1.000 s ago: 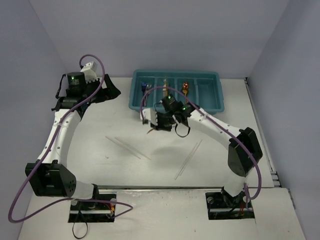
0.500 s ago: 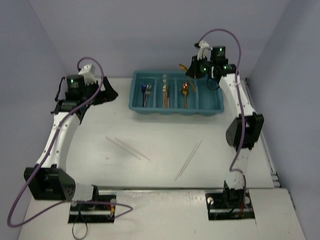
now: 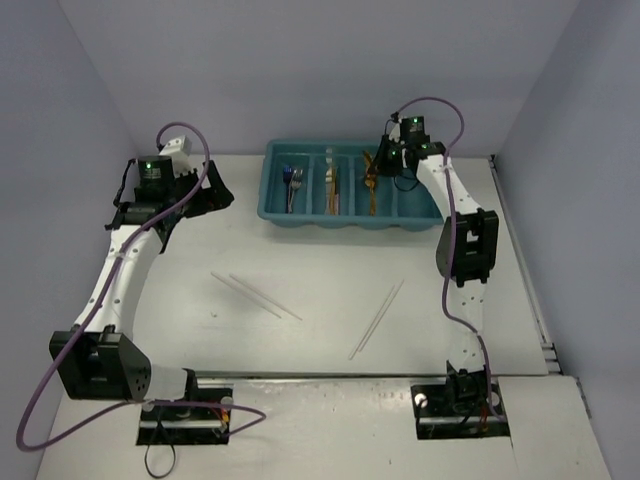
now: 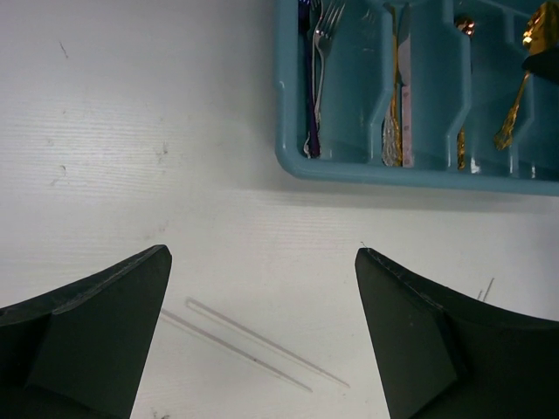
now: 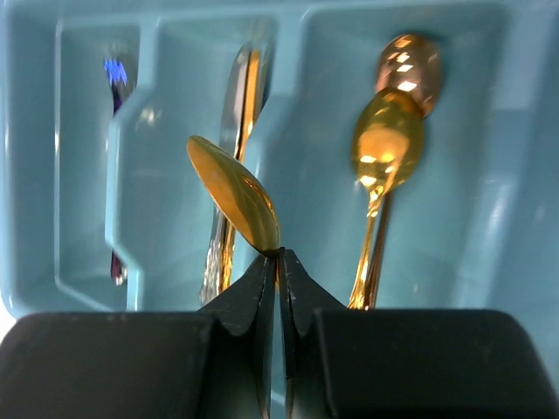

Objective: Sort the eating utensils into containers

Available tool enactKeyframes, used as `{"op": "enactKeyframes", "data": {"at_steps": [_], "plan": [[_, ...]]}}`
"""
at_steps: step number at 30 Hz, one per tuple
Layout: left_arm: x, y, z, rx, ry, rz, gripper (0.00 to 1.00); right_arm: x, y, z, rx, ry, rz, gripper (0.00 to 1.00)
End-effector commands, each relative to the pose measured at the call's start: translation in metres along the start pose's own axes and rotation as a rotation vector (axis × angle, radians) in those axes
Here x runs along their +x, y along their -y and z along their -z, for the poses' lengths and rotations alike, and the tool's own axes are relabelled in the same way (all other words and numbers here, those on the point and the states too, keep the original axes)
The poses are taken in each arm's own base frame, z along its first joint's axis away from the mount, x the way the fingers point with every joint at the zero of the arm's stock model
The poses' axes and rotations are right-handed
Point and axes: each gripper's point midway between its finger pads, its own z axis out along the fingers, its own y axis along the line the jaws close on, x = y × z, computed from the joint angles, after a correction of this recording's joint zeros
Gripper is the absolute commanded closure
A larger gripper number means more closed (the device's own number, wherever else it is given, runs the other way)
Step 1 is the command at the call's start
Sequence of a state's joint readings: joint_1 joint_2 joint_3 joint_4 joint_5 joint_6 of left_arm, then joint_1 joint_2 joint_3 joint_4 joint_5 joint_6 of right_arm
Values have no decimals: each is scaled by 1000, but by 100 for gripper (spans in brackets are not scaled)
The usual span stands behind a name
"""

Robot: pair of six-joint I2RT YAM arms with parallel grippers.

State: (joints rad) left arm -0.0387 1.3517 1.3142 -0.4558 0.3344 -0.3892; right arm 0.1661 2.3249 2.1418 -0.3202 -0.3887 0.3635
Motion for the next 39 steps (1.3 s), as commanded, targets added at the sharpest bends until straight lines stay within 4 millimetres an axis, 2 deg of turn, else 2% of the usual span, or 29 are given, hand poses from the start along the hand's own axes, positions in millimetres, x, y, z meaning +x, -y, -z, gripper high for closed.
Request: {"op": "enactKeyframes", "data": {"at_steps": [1,3,6,8,13,15,17,18,21,22,24,25,27,30,34,39], "plan": [[-3,-2,14,-1,26,-103,14,-36,-6,5,-3,130,-32,99],[5,-8,14,-6,5,-150,14,-30,-6,1,-20,109,-25,85],[30,-2,21,107,-57,-322,14,-19,-9,2,-57,72,-8,60],[42,-6,21,144,-92,-446,14,-16,-14,5,-82,59,-5,50],[80,-15,15,265,-254,-664,14,-20,-28,25,-134,66,43,43],[92,-19,12,374,-297,-888,14,-24,-38,42,-165,80,96,41],[105,-24,11,463,-356,-1021,15,-24,-49,61,-198,87,147,37],[110,-27,11,498,-376,-1083,15,-22,-52,67,-207,88,167,33],[126,-36,14,667,-462,-1337,23,-15,-62,97,-246,99,278,30],[128,-44,9,689,-503,-1382,24,-3,-57,97,-245,72,280,30],[131,-52,4,745,-534,-1515,26,3,-57,106,-243,73,306,29],[137,-57,1,774,-570,-1536,27,3,-60,116,-246,85,332,28],[141,-68,-5,803,-612,-1631,28,15,-57,120,-250,65,344,27],[156,-74,-12,874,-656,-1703,29,25,-56,131,-251,62,376,19],[174,-72,-20,953,-685,-1735,29,37,-48,134,-235,45,383,16],[177,-52,-35,981,-625,-1727,29,52,-44,134,-245,14,371,16]]}}
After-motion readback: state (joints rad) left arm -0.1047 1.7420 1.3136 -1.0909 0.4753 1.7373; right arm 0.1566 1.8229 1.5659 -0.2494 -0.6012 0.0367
